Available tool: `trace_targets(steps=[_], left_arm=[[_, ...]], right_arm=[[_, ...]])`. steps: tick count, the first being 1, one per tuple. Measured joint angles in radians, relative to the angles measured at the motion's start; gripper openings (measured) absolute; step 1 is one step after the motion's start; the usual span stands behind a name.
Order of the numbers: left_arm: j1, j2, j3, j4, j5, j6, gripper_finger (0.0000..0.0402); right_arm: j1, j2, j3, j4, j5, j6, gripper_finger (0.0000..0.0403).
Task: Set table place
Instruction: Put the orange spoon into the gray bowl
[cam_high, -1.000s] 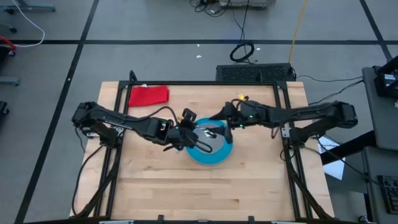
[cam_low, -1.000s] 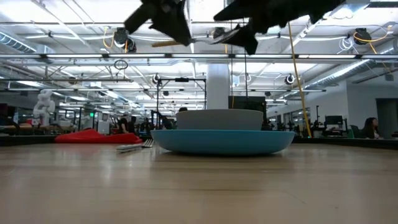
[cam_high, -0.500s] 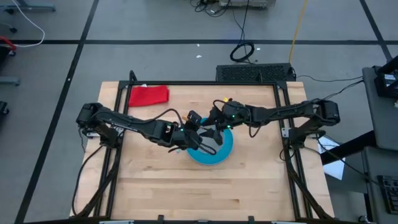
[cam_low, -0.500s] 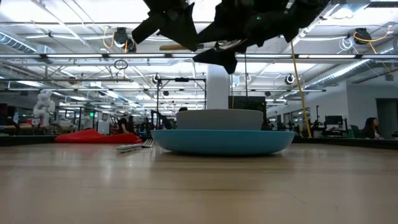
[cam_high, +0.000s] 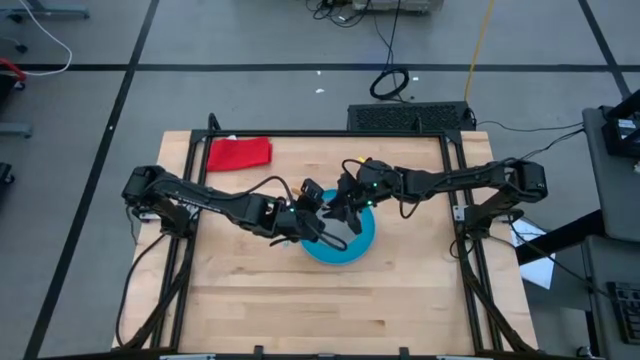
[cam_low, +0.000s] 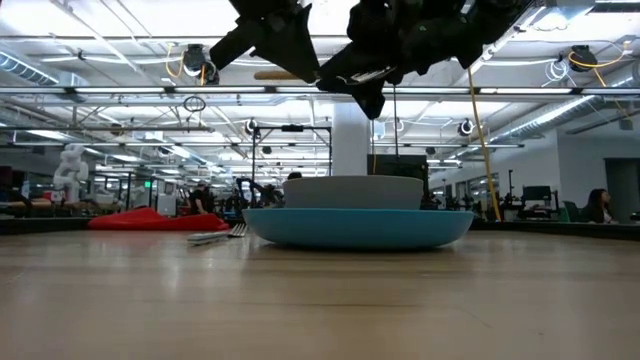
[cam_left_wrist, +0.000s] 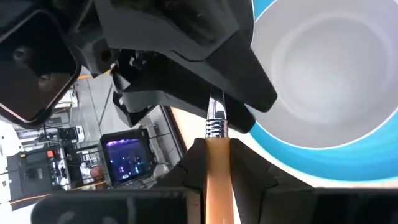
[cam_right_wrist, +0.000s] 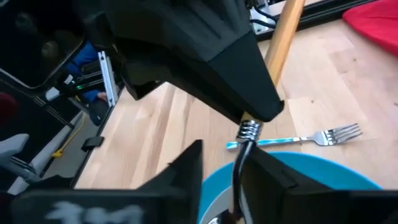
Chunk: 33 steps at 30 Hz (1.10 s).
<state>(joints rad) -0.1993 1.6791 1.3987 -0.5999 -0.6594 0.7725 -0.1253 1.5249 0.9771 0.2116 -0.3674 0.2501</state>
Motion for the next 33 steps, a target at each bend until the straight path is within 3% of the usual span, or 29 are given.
trace_targets(steps=[6,13,22,28,33], left_arm=[[-0.013,0.0,0.0,0.004,0.002,0.001,0.0047],[-0.028,0.0,0.001,0.019,0.001,-0.027,0.0057],[-0.057,-0.002,0.001,0.13,-0.061,-0.15,0.017],[-0.092,-0.038,0.0,0.206,-0.129,-0.29,0.0216],[-0.1,-0.115,0.002,0.206,-0.121,-0.574,0.0214]], right_arm=[[-0.001,0.0,0.0,-0.013,0.004,-0.019,0.0008],[0.0,0.0,0.0,-0.019,-0.004,-0.053,0.0003],[0.001,-0.04,-0.002,-0.087,0.011,-0.089,0.0001],[0.001,-0.184,-0.044,-0.183,0.133,-0.121,0.0001],[0.01,-0.353,-0.19,-0.129,0.231,-0.084,0.0001]])
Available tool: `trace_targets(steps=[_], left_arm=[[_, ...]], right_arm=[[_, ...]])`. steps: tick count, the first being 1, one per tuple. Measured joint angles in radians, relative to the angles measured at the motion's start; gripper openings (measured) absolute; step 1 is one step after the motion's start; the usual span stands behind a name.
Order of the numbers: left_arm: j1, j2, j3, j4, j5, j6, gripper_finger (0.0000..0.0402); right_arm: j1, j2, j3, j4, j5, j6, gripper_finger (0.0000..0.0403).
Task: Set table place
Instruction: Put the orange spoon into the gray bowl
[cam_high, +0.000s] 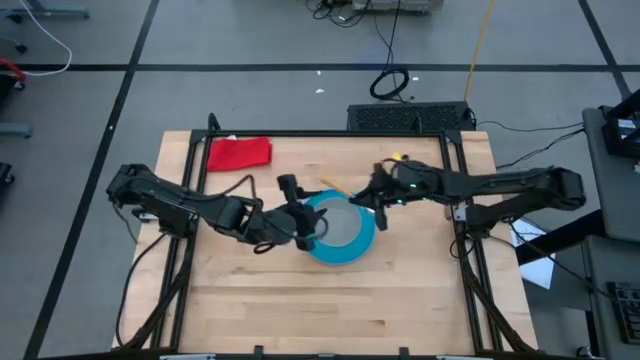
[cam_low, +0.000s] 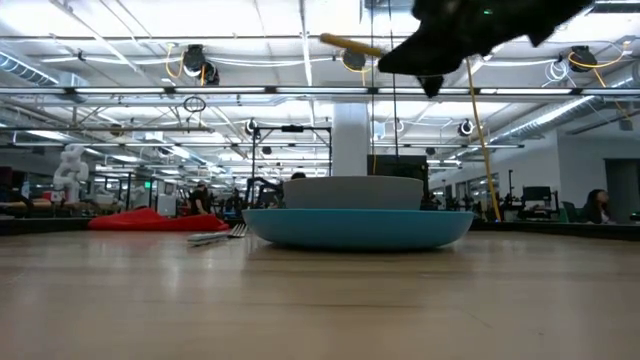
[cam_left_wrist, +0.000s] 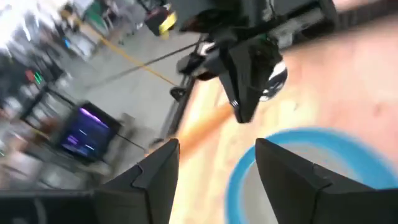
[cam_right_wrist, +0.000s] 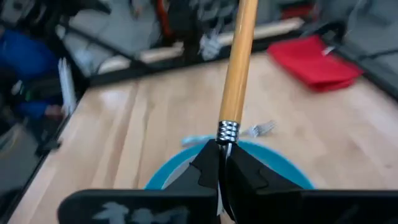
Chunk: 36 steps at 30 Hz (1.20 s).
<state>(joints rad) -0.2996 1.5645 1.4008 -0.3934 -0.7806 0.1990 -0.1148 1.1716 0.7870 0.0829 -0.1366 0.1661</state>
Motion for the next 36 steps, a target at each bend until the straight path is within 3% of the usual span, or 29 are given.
trace_targets(steps=[4,8,12,16,20,23,30,36], left_arm=[[-0.012,-0.02,-0.038,-0.032,0.003,-0.2,0.0196],[-0.008,-0.023,-0.145,0.111,-0.005,-0.289,0.0175],[0.028,-0.02,-0.263,0.395,0.025,-0.295,0.0164],[0.08,-0.021,-0.369,0.754,0.169,-0.294,0.017],[0.141,0.0,-0.433,1.05,0.361,-0.277,0.0192],[0.177,0.032,-0.446,1.114,0.448,-0.249,0.0221],[0.2,0.142,-0.399,1.222,0.521,-0.179,0.0283],[0.224,0.224,-0.318,1.24,0.597,-0.221,0.0279]], right_arm=[[0.036,-0.118,-0.154,0.188,0.089,0.042,0.0001],[0.083,-0.174,-0.29,0.459,0.165,0.045,0.0001],[0.135,-0.165,-0.39,0.689,0.234,-0.028,0.0],[0.185,-0.135,-0.461,0.894,0.294,-0.101,0.0],[0.217,-0.114,-0.483,0.979,0.298,-0.164,0.0],[0.23,-0.092,-0.485,1.008,0.297,-0.211,0.0],[0.235,-0.014,-0.485,1.111,0.297,-0.266,0.0],[0.235,0.074,-0.457,1.137,0.297,-0.306,0.0]])
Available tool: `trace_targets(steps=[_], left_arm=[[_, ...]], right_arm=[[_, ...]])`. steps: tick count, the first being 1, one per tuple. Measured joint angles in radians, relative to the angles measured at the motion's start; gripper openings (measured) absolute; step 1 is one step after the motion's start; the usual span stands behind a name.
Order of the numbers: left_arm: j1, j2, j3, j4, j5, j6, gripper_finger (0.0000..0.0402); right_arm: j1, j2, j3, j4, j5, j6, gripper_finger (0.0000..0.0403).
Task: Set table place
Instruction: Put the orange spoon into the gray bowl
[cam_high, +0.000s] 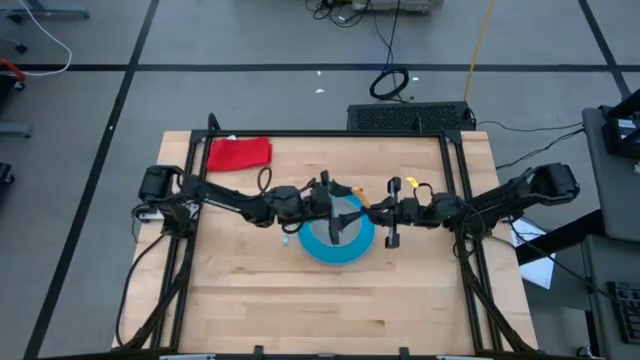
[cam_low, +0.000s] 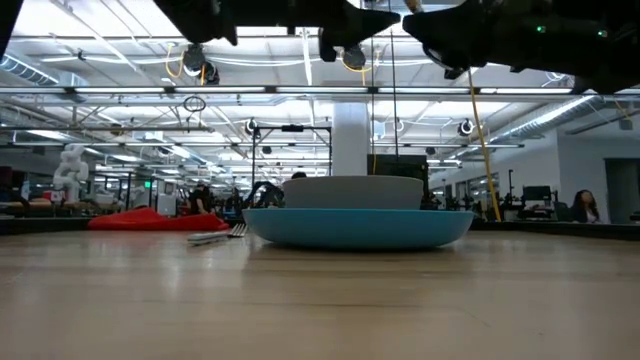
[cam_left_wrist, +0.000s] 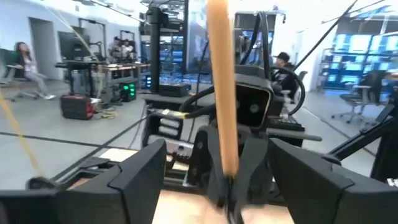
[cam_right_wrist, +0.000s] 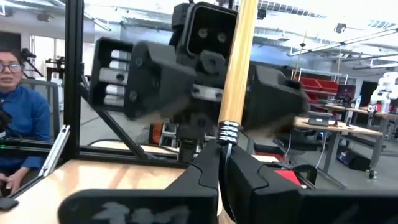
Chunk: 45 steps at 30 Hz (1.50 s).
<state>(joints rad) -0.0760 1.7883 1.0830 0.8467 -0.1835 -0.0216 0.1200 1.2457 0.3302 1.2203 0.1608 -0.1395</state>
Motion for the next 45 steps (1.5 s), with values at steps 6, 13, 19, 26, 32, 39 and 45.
trace_targets(steps=[6,13,19,26,32,39,45], left_arm=[[0.003,0.043,0.055,-0.003,0.027,-0.005,0.0236],[-0.002,0.043,0.049,-0.006,0.027,-0.018,0.0164],[-0.011,0.043,0.048,0.001,0.029,-0.021,0.0116],[-0.02,0.043,0.048,0.038,0.024,0.002,0.0068],[-0.02,0.043,0.048,0.033,0.024,-0.009,0.0034],[-0.02,0.043,0.048,0.021,0.024,-0.017,0.0034],[-0.021,0.024,0.047,-0.013,0.04,-0.014,0.0034]], right_arm=[[0.0,0.063,0.039,0.005,0.0,-0.033,0.0],[0.0,0.048,0.039,0.02,0.0,-0.063,0.0],[0.0,0.028,0.039,0.016,0.0,-0.083,0.0],[0.0,0.027,0.039,0.011,-0.005,-0.084,0.0],[0.0,0.027,0.039,0.012,-0.005,-0.084,0.0],[0.0,0.027,0.039,-0.009,-0.003,-0.068,0.001],[0.007,0.013,0.039,-0.106,0.013,0.05,0.0091]])
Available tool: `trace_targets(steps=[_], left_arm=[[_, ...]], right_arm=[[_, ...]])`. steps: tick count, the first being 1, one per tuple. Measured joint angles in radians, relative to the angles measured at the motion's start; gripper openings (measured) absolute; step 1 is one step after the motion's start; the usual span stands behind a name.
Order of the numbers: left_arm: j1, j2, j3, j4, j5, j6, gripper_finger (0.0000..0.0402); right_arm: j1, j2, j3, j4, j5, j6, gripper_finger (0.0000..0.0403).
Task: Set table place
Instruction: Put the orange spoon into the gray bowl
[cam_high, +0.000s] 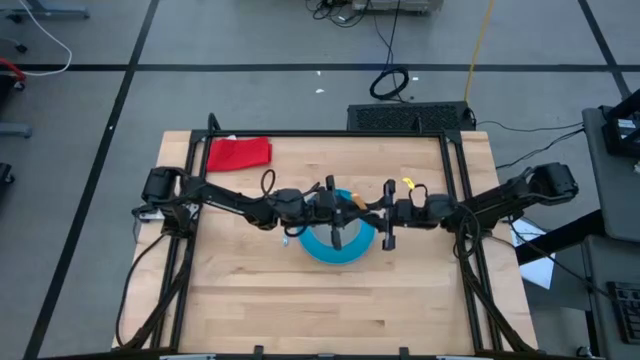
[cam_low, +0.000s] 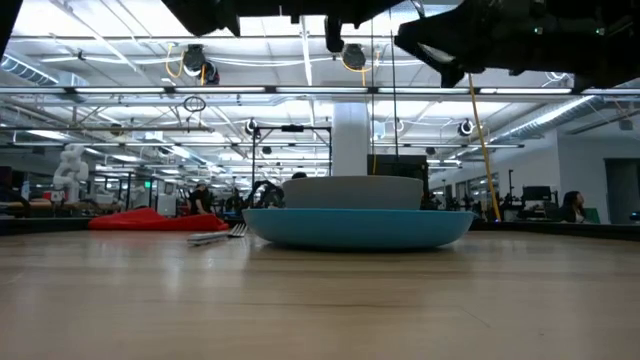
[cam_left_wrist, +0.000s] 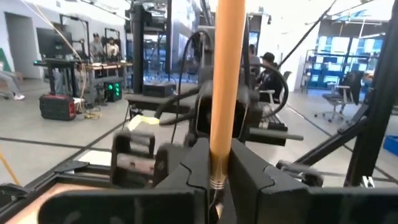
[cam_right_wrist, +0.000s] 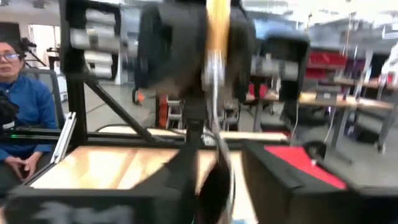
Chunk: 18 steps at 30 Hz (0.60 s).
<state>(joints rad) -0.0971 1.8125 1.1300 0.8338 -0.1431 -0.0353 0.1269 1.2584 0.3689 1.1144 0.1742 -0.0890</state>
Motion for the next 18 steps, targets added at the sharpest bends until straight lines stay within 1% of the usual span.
trace_targets(steps=[3,6,8,10,12,14,18], left_arm=[[0.0,-0.028,0.0,-0.056,0.002,0.008,0.0034],[-0.001,-0.077,0.0,-0.183,0.0,0.027,0.0034],[0.0,-0.115,0.0,-0.272,-0.016,0.03,0.0034],[0.004,-0.147,0.0,-0.355,-0.042,0.029,0.0034],[0.007,-0.17,0.0,-0.432,-0.073,0.025,0.0034],[0.008,-0.188,0.0,-0.499,-0.098,0.016,0.0034],[0.0,-0.217,0.0,-0.606,-0.11,-0.027,0.0034]], right_arm=[[0.01,-0.024,-0.001,-0.067,0.015,0.051,0.0165],[0.013,-0.073,-0.001,-0.15,0.015,0.117,0.024],[0.013,-0.114,-0.001,-0.212,0.014,0.155,0.0282],[0.013,-0.154,-0.001,-0.263,0.009,0.19,0.0316],[0.013,-0.19,-0.001,-0.319,0.005,0.227,0.034],[0.012,-0.224,-0.001,-0.377,-0.014,0.258,0.0353],[0.013,-0.279,-0.001,-0.479,-0.018,0.318,0.0354]])
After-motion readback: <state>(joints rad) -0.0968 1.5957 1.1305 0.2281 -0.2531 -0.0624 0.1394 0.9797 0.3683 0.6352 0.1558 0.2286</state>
